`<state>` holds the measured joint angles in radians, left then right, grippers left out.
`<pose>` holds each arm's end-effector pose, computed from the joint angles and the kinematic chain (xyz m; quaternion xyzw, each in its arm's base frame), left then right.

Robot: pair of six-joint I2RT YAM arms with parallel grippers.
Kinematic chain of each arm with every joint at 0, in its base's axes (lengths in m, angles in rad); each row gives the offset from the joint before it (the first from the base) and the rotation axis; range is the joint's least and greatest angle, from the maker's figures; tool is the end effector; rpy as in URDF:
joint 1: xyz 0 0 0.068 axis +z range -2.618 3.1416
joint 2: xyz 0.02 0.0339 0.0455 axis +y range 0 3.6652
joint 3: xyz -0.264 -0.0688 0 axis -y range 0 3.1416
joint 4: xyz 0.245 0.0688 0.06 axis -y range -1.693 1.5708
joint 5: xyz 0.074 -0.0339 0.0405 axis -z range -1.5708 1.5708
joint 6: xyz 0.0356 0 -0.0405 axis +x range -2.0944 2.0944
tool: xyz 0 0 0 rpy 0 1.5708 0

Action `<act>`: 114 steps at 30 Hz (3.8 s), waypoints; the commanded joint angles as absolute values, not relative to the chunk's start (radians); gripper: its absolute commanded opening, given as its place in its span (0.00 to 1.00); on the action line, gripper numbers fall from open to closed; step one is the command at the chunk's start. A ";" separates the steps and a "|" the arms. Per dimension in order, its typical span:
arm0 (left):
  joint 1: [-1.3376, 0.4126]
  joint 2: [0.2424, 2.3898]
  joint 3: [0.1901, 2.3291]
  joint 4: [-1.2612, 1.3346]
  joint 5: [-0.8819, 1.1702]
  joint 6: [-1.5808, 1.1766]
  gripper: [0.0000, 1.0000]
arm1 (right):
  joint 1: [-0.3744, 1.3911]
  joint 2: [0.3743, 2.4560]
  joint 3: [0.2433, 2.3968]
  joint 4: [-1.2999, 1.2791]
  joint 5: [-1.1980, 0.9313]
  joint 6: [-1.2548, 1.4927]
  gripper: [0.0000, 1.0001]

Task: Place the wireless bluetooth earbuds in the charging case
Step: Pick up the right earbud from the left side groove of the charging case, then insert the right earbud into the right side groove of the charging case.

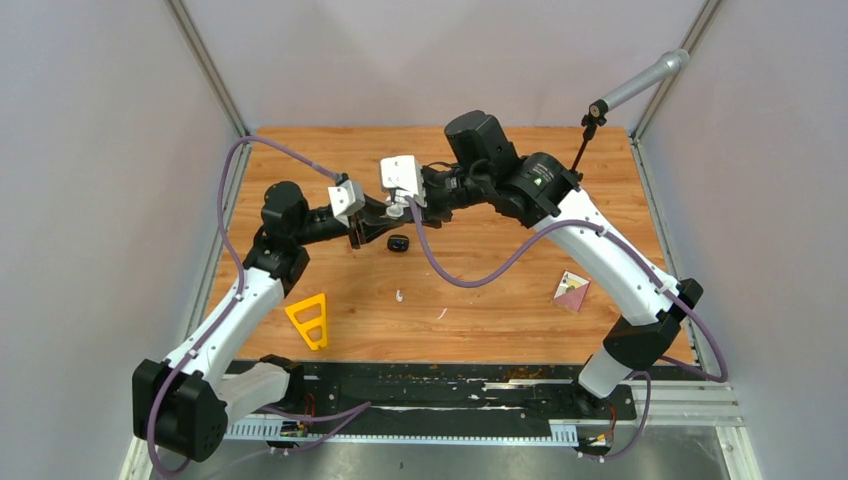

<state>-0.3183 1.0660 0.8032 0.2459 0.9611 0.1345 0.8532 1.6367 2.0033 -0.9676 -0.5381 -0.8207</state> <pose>0.2177 -0.1025 0.3373 0.4578 0.5434 -0.3853 0.5888 0.2038 0.2613 0.4616 -0.7163 0.4792 0.2424 0.4455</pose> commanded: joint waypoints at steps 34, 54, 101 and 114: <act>-0.331 1.031 0.847 0.193 1.004 0.232 0.00 | 0.873 1.714 2.033 -0.983 -0.481 -0.912 0.34; -0.333 1.029 0.842 0.165 0.997 0.272 0.00 | 0.873 1.735 2.071 -1.002 -0.453 -0.893 0.12; -0.353 1.044 0.781 0.329 0.874 0.122 0.00 | 0.835 1.732 2.147 -1.076 -0.244 -0.539 0.10; -0.356 1.056 0.778 0.341 0.878 0.109 0.00 | 0.836 1.787 2.209 -1.100 -0.254 -0.498 0.30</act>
